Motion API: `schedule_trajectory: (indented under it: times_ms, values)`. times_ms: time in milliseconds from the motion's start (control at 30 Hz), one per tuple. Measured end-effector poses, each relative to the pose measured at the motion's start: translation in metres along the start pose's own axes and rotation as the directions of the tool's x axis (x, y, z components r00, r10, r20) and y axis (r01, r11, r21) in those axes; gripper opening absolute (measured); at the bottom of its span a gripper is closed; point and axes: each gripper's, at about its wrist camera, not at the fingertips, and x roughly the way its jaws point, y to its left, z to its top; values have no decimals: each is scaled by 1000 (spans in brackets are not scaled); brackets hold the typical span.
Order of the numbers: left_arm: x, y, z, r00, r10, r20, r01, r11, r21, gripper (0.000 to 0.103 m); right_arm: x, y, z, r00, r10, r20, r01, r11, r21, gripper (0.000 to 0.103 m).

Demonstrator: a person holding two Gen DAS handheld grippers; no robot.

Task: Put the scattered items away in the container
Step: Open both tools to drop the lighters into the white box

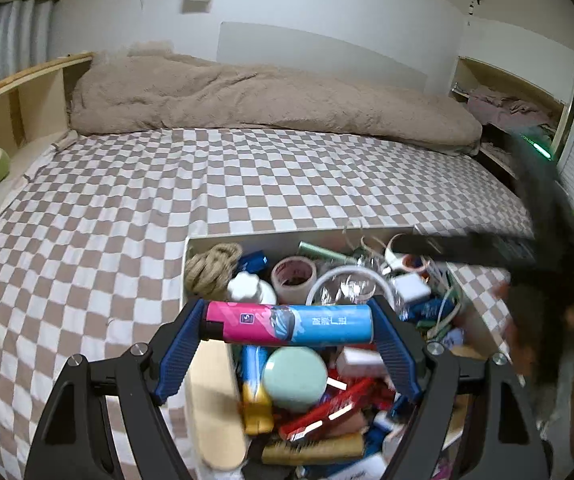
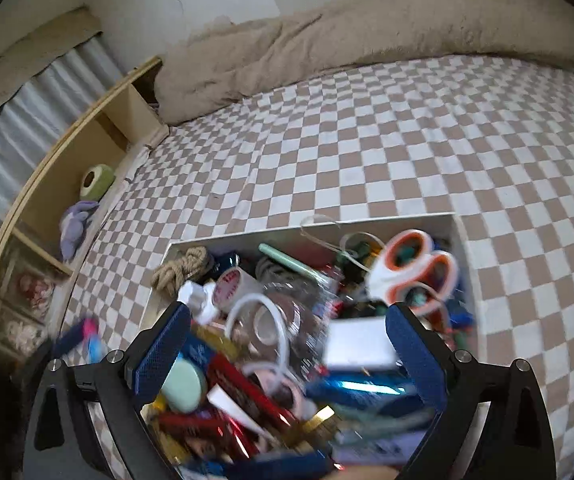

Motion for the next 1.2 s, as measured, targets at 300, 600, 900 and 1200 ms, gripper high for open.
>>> schedule_trajectory:
  times_ms: [300, 600, 900, 1200]
  values:
    - [66, -3, 38, 988, -43, -150, 31, 996, -79, 81, -30, -14, -47, 1000, 20, 11, -19, 996, -89, 98]
    - [130, -6, 42, 967, 11, -253, -46, 990, -132, 81, -36, -17, -93, 1000, 4, 15, -1, 988, -157, 98]
    - [147, 2, 46, 957, 120, -265, -157, 980, -124, 81, -38, -23, -108, 999, 29, 19, -26, 986, -163, 98]
    - [126, -3, 41, 956, 146, -254, -169, 983, -69, 84, -45, -25, -108, 999, 31, 34, -26, 989, -147, 98]
